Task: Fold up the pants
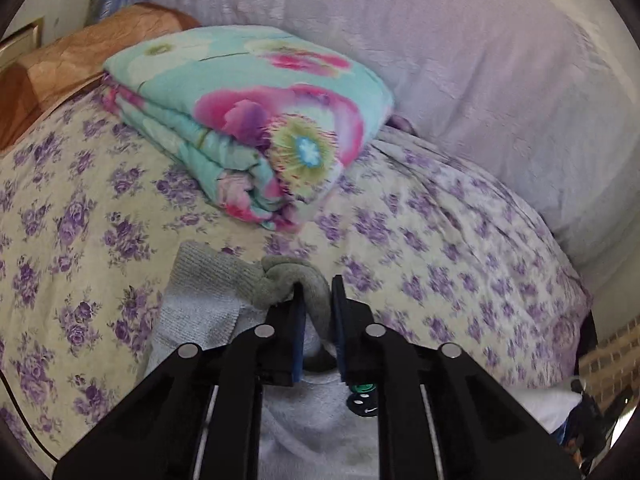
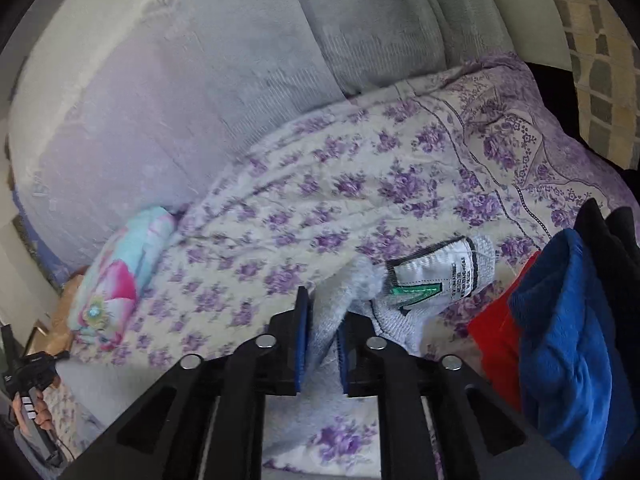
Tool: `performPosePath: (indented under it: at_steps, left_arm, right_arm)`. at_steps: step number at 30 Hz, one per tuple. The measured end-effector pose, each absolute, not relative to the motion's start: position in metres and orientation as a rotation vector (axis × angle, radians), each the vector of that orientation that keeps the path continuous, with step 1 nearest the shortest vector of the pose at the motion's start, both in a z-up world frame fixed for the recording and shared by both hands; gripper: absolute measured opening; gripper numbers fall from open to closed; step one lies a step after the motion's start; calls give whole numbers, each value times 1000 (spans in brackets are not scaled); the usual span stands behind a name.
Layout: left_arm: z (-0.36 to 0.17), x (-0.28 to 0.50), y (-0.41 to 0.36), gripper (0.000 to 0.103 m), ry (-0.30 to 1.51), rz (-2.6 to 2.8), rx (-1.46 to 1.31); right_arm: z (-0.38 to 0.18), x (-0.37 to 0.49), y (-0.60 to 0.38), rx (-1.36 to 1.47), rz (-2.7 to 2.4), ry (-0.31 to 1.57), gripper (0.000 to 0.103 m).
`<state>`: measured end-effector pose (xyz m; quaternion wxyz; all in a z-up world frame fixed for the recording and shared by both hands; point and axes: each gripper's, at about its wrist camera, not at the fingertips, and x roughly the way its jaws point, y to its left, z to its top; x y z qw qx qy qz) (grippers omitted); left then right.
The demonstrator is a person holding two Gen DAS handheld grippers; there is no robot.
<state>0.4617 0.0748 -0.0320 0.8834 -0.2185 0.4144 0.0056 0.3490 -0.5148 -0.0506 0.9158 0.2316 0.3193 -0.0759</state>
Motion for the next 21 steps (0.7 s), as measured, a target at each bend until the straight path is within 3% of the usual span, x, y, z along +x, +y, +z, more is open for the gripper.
performPosePath:
  at_steps: [3, 4, 5, 6, 7, 12, 21]
  left_arm:
    - [-50, 458, 92, 25, 907, -9, -487]
    - [-52, 451, 96, 41, 903, -6, -458]
    - [-53, 443, 99, 70, 897, 14, -413]
    - [-52, 435, 104, 85, 875, 50, -375]
    - [-49, 426, 110, 97, 828, 83, -358]
    - [-51, 395, 131, 96, 903, 28, -324]
    - [-101, 289, 132, 96, 1044, -71, -319]
  right_arm:
    - [-60, 346, -506, 471, -128, 704, 38]
    - [-62, 335, -500, 447, -116, 700, 58]
    - [-64, 324, -493, 404, -148, 694, 70]
    - [-64, 312, -487, 358, -181, 672, 80]
    - [-64, 300, -484, 319, -188, 649, 80]
    - [-72, 245, -478, 372, -86, 668, 80]
    - [-125, 120, -474, 530, -115, 789, 80]
